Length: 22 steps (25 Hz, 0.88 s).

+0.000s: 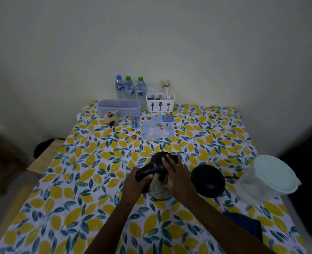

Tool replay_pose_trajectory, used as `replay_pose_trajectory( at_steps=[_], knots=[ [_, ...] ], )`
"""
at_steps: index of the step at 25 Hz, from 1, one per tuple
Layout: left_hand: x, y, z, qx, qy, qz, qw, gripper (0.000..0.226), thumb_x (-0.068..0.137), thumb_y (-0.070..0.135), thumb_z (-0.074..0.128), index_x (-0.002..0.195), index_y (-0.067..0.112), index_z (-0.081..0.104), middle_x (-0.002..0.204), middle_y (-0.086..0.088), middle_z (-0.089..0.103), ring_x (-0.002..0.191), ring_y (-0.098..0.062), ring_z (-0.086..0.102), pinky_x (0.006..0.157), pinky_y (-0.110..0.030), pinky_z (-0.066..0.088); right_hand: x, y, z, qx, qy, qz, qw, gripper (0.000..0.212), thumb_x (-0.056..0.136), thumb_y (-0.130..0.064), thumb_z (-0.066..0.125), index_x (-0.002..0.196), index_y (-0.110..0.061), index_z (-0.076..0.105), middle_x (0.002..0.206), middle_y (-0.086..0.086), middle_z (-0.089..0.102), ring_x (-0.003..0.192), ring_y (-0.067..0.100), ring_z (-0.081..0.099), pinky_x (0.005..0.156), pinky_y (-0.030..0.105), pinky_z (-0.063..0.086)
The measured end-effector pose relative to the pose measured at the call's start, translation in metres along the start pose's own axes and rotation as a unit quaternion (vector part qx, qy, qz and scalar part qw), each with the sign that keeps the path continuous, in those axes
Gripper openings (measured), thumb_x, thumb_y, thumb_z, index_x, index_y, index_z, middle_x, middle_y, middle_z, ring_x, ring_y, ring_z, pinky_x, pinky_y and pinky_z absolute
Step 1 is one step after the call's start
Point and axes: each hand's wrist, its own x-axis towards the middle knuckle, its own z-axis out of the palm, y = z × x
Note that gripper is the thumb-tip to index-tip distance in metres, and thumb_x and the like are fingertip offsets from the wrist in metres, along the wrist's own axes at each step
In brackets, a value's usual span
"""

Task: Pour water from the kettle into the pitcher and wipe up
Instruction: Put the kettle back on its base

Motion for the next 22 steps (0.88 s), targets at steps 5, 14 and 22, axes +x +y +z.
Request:
replay_pose_trajectory(
  at_steps=[5,14,22],
  knots=[
    [0.014,0.010,0.009,-0.071,-0.022,-0.027,0.997,0.032,0.076,0.041,0.079,0.095,0.024,0.061,0.083,0.000,0.065,0.075,-0.014,0.063,0.064,-0.032,0.046,-0.006,0.003,-0.006,0.119,0.047,0.030,0.991,0.096,0.087,-0.025,0.067,0.145,-0.044,-0.007,0.157,-0.017,-0.009,0.147,0.018,-0.014,0.106,0.046,0.043],
    [0.051,0.088,0.082,-0.096,-0.138,0.027,0.985,0.031,0.077,0.040,0.078,0.098,0.024,0.062,0.096,-0.002,0.067,0.088,-0.018,0.065,0.076,-0.040,0.053,-0.033,0.070,-0.061,0.095,0.169,0.138,0.971,0.107,0.077,-0.020,0.078,0.148,-0.044,0.002,0.159,-0.016,0.004,0.148,0.021,-0.002,0.104,0.051,0.046],
    [0.078,0.114,0.145,-0.064,-0.219,0.043,0.973,0.028,0.075,0.043,0.079,0.083,0.025,0.058,0.078,0.003,0.060,0.069,-0.005,0.060,0.062,-0.023,0.045,-0.055,0.113,-0.077,0.083,0.207,0.204,0.953,0.100,0.077,-0.019,0.077,0.147,-0.037,0.008,0.159,-0.008,0.012,0.148,0.028,0.006,0.109,0.047,0.036]
  ],
)
